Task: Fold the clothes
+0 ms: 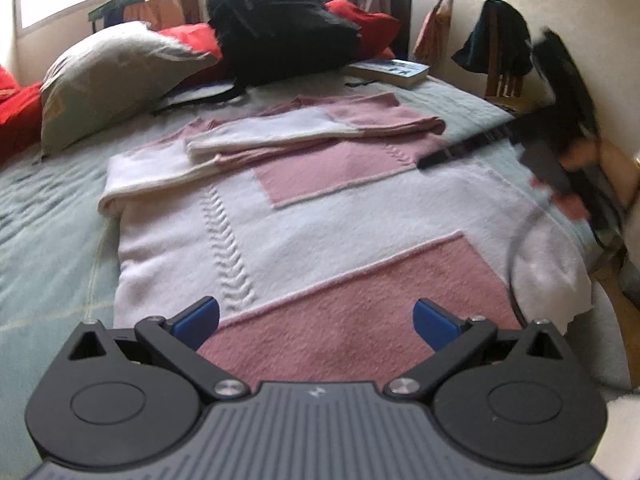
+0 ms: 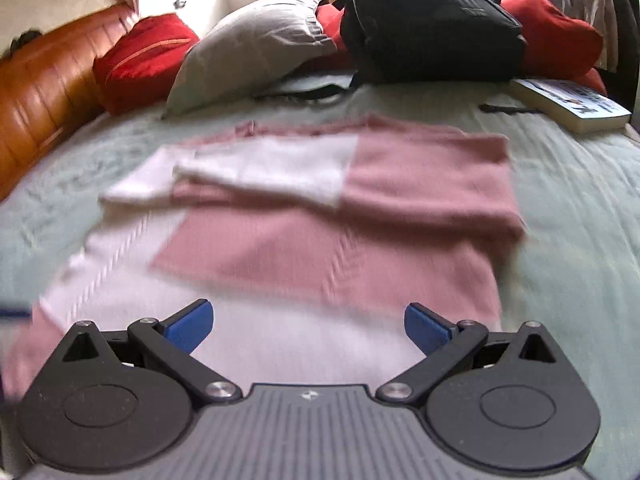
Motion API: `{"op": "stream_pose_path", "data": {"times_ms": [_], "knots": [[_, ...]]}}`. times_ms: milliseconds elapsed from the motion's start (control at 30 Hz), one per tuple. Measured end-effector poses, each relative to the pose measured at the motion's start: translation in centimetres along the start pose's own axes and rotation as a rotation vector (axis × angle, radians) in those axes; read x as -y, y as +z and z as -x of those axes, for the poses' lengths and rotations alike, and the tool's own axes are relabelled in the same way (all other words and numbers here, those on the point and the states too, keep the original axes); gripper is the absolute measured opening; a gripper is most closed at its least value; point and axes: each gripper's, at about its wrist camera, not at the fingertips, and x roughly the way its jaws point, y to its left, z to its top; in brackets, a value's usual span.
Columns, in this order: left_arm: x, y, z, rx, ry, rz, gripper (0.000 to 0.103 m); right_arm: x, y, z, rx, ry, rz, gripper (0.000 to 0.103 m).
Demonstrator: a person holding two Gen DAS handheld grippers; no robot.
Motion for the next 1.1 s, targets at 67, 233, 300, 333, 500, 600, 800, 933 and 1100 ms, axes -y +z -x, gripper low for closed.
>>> {"op": "stream_pose_path", "data": {"times_ms": [67,233,300,333,500,600,800,933,1100], "knots": [[0.4,0.2,0.0,0.01,-0.003,-0.016,0.102,-0.2,-1.8,1.2,0.016,-0.005,-0.008,0.103],[0.6,-0.6,-1.4,-0.027,-0.014,0.019,0.102,-0.1,-6.0,1.6,0.04,0.018,-0.103,0.103],[0.4,-1.4,-2.4,-0.076,-0.021,0.039,0.102,-0.6,-7.4,2.4,0.077,-0.002,-0.089,0.103],[0.5,-1.8,-2.6,-0.082,-0.009,0.029,0.102,-0.8,-7.9,2.8,0.086,-0.008,-0.086,0.103],[1.2,-2.4,-2.2,-0.072,0.014,-0.03,0.102,-0.1,-9.2,4.8,0.103,-0.009,-0.146,0.103],[0.9,-1.4,-1.4,-0.036,-0.002,-0.032,0.102,-0.4,-8.8,5.8,0.132,-0.007,-0.137,0.103],[0.2,0.1,-2.3,-0.004,0.02,0.0,0.102,-1.5,-6.5,5.8,0.185,0.019,-0.094,0.103],[-0.7,-1.4,-3.4,-0.07,0.0,0.075,0.102,-1.0,-7.4,4.5,0.138,-0.017,-0.106,0.103],[-1.3,-2.5,-1.5,-0.076,0.062,0.076,0.102,-0.1,-10.4,4.6,0.119,-0.072,-0.094,0.103]]}}
